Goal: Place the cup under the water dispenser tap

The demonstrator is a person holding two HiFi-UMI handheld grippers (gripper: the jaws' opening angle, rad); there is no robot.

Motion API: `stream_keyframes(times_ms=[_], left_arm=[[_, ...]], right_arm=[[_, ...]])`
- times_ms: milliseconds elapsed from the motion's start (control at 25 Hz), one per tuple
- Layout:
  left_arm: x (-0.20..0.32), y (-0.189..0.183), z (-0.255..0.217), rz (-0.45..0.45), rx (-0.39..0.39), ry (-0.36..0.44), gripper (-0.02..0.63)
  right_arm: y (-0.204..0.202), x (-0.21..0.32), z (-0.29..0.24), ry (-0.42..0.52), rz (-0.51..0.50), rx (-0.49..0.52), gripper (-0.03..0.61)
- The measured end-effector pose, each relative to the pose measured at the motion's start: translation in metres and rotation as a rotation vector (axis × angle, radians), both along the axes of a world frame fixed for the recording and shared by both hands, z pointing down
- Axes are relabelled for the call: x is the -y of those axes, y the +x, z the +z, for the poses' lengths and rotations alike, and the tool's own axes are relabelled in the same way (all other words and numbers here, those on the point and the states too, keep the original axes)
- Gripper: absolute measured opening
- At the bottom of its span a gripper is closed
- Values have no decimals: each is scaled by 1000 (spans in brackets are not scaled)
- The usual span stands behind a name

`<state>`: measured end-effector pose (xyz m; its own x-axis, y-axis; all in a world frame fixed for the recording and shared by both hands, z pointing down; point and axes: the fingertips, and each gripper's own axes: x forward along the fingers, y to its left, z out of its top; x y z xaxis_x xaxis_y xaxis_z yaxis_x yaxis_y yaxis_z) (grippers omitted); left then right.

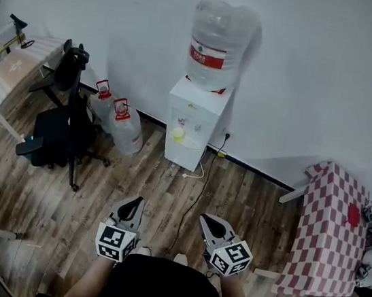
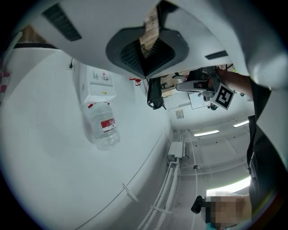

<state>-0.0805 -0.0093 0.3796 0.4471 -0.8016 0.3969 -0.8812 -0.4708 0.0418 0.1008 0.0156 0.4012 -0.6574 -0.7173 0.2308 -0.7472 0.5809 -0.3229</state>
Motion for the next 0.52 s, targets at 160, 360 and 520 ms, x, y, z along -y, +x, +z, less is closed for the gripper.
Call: stream_keyframes(times_ms=[160,360,520], left_arm=[[6,-9,14,-7,8,-37,14],[13,-12,10,6,-19,-25,14],[19,-10,10,0,-28,-19,14]], right_arm=[[0,3,0,-1,22,-13,11],[-2,7,0,-2,24,-21,11],[0,12,4,-1,14,-24,11]])
